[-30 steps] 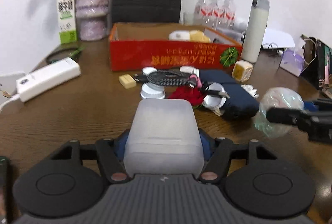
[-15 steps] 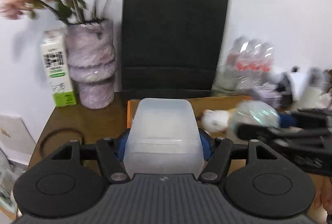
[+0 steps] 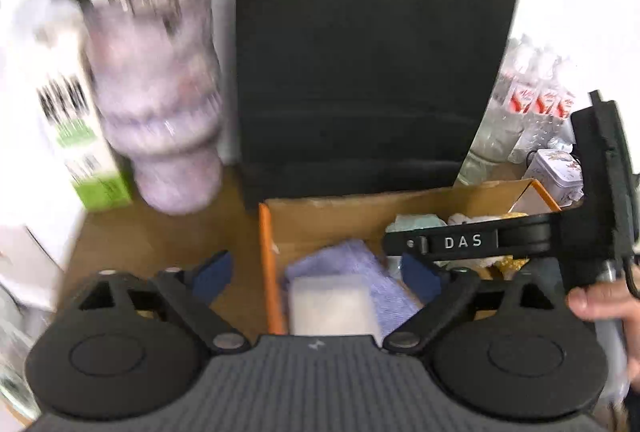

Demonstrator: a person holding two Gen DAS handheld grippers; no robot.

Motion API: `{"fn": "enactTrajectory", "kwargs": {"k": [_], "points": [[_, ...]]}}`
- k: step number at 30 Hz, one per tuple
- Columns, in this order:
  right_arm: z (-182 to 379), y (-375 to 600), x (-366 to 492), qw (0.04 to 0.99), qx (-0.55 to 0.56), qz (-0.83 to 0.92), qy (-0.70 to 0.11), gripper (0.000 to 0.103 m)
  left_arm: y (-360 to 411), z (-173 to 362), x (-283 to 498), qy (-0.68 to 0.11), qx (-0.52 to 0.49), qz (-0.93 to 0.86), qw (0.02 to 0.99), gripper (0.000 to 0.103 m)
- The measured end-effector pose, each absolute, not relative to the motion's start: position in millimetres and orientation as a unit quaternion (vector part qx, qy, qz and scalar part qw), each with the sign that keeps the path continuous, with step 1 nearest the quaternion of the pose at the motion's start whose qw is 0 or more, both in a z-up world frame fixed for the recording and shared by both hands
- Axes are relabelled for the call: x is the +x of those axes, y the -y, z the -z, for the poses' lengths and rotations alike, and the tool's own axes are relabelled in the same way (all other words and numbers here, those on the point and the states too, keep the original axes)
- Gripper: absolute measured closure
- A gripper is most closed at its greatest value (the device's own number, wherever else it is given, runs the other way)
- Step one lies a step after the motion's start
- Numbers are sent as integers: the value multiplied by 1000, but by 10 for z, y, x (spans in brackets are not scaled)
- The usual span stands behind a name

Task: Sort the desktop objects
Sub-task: 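Carry the bag and plastic box into the cardboard box and release both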

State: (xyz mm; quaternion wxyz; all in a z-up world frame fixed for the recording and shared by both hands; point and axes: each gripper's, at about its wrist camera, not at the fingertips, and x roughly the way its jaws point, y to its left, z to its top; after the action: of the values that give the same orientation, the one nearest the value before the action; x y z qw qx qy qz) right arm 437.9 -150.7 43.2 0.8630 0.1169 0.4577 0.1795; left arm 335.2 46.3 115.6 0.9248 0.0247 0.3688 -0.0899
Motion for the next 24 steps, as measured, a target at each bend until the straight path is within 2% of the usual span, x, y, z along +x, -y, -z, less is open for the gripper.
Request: {"fn": "enactTrajectory", "kwargs": {"k": [3, 7, 12, 15, 20, 24], "points": [[-647, 1516, 4275, 880, 88, -176, -433, 27, -462, -1393, 3083, -338, 63, 101, 934, 0], [-1038, 1620, 3967, 897, 58, -158, -409, 22, -395, -1541, 2698, -305, 102, 125, 939, 0], [-1430, 1782, 3296, 915, 6, -133, -380, 21, -350, -1661, 2181, -311, 68, 124, 940, 0], [-1625, 1889, 2643, 931, -23, -128, -341, 15, -382, -1711, 1672, -311, 53, 78, 946, 0], [-1551, 2053, 1397, 945, -4, -171, -279, 10, -459, -1319, 502, -274, -29, 22, 961, 0], [-1151, 2009, 546, 953, -12, -168, -253, 10, -285, -832, -264, -233, -62, 41, 970, 0]]}}
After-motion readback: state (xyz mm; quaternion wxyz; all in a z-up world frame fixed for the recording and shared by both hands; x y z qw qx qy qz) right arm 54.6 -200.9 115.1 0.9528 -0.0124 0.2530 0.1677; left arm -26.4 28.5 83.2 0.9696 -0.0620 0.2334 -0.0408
